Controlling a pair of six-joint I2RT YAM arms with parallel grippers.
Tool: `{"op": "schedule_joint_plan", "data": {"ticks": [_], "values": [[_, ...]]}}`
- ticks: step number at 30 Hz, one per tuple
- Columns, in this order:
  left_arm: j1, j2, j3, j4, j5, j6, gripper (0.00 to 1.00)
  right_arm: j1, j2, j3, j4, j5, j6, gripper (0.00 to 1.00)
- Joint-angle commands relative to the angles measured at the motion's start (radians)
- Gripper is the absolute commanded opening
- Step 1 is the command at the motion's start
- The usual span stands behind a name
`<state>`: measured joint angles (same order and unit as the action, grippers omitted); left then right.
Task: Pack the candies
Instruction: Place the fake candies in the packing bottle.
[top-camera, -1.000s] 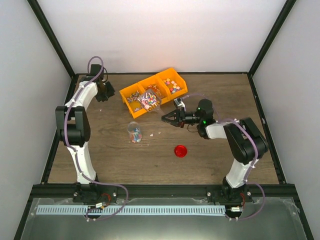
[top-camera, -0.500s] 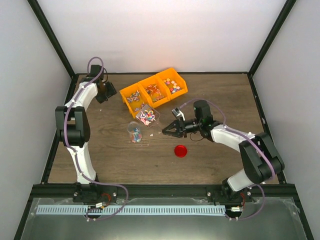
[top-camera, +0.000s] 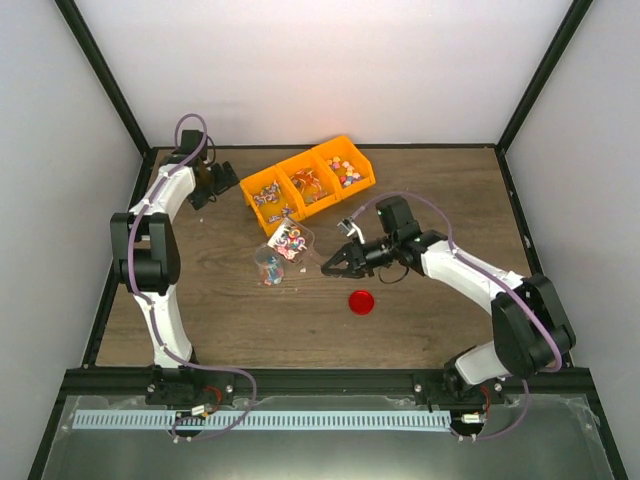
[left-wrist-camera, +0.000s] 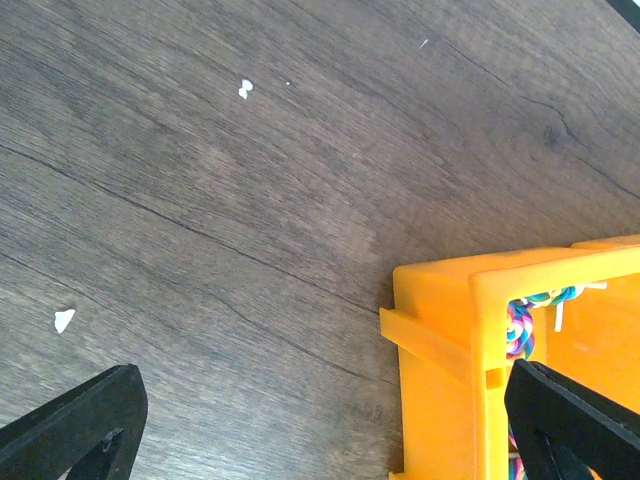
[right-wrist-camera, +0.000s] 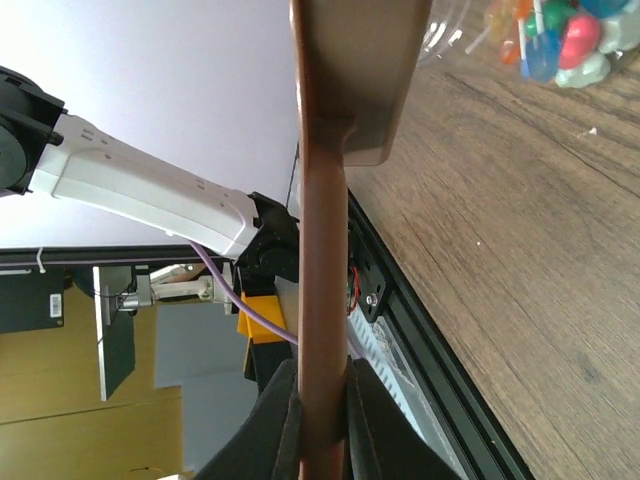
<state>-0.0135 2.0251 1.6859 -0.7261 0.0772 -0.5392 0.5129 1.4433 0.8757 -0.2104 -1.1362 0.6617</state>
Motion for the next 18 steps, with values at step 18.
{"op": "schedule_joint_plan", "data": {"ticks": [18], "values": [[0.004,-0.027,-0.025,0.03,0.003,0.042,1.0,0.018,0.085,0.331,-0.585,0.146,-0.344,0.01]]}}
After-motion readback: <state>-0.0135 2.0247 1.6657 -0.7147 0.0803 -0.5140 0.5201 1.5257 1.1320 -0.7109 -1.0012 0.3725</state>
